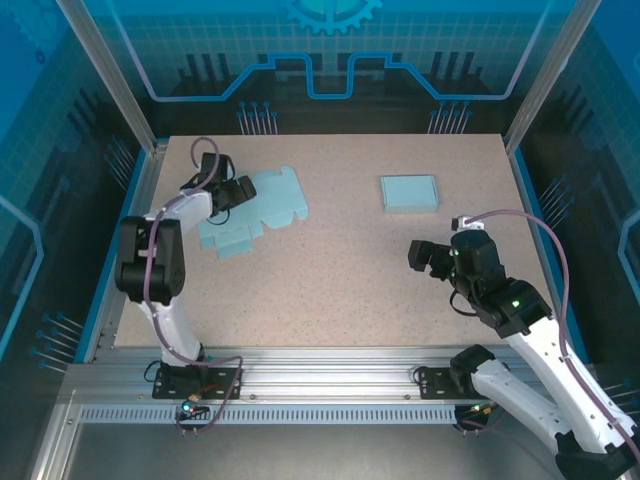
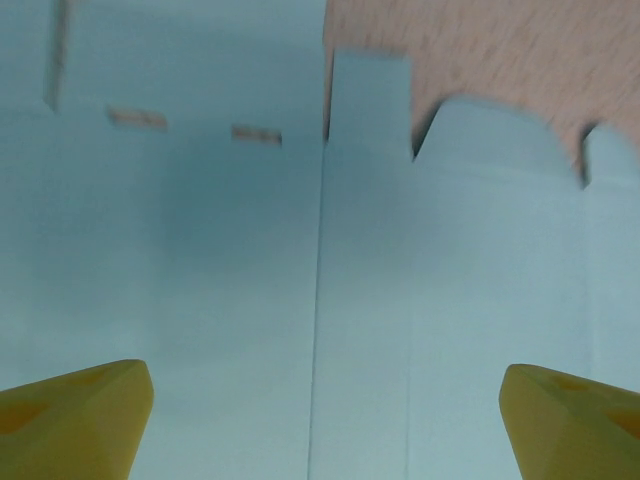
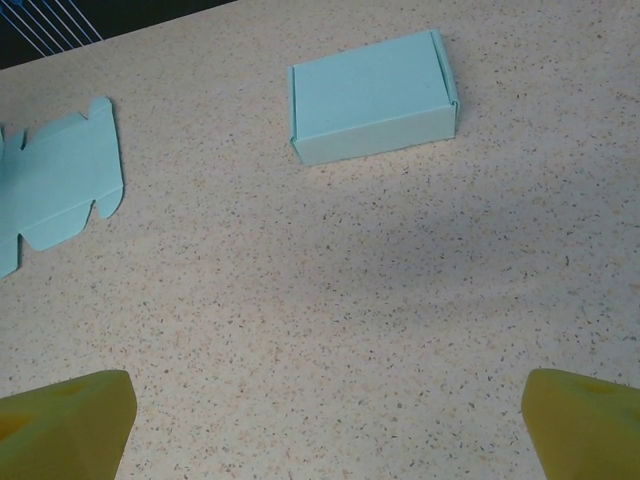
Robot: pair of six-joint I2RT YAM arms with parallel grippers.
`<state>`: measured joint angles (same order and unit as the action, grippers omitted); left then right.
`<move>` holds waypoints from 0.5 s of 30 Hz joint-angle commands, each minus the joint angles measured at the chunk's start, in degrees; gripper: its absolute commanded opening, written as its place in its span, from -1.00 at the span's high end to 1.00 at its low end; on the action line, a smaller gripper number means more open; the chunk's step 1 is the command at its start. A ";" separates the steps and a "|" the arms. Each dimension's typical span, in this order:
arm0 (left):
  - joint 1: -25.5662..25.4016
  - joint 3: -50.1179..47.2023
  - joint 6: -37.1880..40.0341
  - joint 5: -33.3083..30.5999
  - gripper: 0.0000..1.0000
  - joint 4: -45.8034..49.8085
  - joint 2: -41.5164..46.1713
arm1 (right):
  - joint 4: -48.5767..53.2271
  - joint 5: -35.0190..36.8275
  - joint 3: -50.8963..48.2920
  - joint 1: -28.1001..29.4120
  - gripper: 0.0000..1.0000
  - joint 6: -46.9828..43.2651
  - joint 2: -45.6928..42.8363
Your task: Fold the paper box
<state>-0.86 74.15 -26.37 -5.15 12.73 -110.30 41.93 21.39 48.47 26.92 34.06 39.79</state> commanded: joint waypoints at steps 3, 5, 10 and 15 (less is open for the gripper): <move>0.12 4.47 -4.03 8.96 -0.70 4.21 -5.85 | -0.91 -1.08 -0.12 -0.62 -1.00 0.24 -0.94; -0.72 5.08 -3.79 9.40 -0.66 4.92 -6.82 | -0.78 -1.00 -0.05 -0.57 -1.00 0.21 -1.03; -4.64 5.49 -1.63 8.76 -0.66 9.09 -7.64 | -0.29 -0.49 0.28 -0.57 -1.00 0.13 -1.03; -10.13 -0.43 -0.64 10.89 -0.66 9.09 -5.46 | 0.64 0.54 1.53 -0.67 -1.00 -0.33 -1.20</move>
<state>-8.21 77.54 -28.08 1.89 17.63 -116.27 41.98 20.97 48.47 26.92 34.02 39.31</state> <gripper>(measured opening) 0.829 0.997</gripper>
